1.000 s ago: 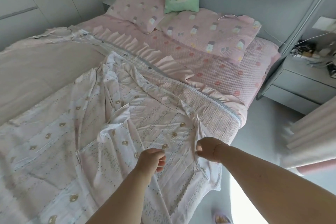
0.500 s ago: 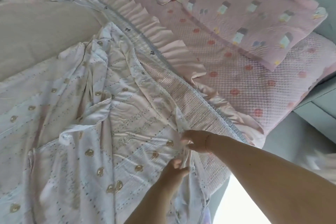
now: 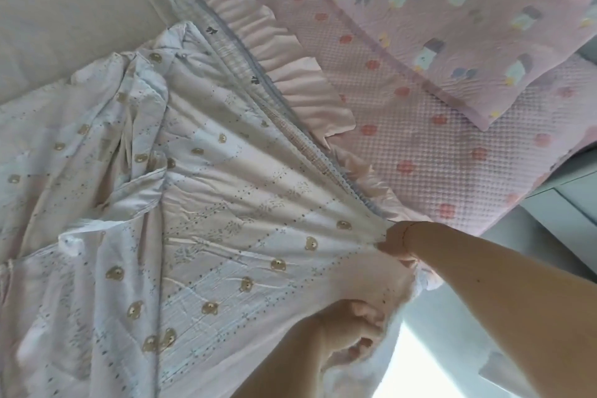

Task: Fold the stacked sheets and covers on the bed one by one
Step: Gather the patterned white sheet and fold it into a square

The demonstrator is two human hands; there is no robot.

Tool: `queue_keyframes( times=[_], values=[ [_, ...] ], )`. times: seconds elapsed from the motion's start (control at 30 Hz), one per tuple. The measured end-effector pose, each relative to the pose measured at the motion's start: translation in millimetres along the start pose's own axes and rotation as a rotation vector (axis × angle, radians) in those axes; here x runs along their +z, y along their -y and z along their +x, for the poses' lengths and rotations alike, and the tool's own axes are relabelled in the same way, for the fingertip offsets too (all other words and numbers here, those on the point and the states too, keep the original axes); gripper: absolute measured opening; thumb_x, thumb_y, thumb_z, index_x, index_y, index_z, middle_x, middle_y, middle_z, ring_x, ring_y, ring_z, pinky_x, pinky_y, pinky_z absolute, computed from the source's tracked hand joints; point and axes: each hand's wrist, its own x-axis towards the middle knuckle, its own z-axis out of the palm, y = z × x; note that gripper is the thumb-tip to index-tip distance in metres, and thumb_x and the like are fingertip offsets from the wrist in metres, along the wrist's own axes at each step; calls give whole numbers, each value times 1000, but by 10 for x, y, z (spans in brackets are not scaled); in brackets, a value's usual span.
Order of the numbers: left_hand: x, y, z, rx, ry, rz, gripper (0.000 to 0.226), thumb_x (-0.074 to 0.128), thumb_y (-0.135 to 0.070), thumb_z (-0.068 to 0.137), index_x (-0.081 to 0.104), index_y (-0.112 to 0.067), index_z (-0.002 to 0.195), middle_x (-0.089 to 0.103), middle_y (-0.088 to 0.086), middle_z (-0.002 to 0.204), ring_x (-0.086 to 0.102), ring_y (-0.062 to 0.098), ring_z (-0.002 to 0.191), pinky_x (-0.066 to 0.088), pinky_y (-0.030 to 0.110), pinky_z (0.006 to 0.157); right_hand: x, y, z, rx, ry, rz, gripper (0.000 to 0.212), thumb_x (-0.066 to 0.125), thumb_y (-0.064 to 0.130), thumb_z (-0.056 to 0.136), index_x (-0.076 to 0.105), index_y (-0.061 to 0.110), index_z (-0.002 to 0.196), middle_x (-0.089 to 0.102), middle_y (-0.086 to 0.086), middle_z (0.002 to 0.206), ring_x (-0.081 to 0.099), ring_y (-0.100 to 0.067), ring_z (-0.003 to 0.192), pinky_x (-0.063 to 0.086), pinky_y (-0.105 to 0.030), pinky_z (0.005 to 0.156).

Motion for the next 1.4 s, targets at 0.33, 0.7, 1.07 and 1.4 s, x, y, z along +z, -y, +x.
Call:
queue_keyframes(
  times=[0.33, 0.7, 1.07, 1.4],
  values=[
    [-574, 398, -385, 22, -494, -315, 17, 62, -22, 89, 64, -23, 106, 68, 2, 105, 66, 14, 95, 57, 33, 86, -8, 654, 17, -176, -257, -40, 52, 34, 49, 98, 41, 14, 136, 51, -7, 134, 52, -25, 117, 46, -38, 96],
    [-1616, 1725, -1473, -60, -1073, -515, 30, 63, -24, 88, 59, -14, 115, 68, 8, 105, 66, 21, 88, 54, 34, 82, -239, 2496, -30, -402, -307, 365, 47, 35, 46, 100, 42, 14, 134, 54, -9, 131, 54, -26, 113, 40, -28, 82],
    [-2280, 2811, -2246, -279, -1292, -486, 57, 59, -38, 90, 40, -26, 142, 25, 9, 152, 30, 33, 137, 31, 49, 112, -383, 4230, 28, -515, -341, 521, 41, 38, 51, 97, 51, 15, 113, 65, -9, 109, 64, -28, 98, 48, -33, 82],
    [-2659, 2984, -2214, 18, -1095, -630, 50, 64, -16, 90, 52, -14, 139, 51, 7, 142, 52, 20, 120, 40, 27, 98, -258, 4454, -36, -453, -281, 947, 34, 45, 40, 98, 50, 11, 115, 61, -5, 80, 61, -16, 67, 54, -27, 67]
  ],
)
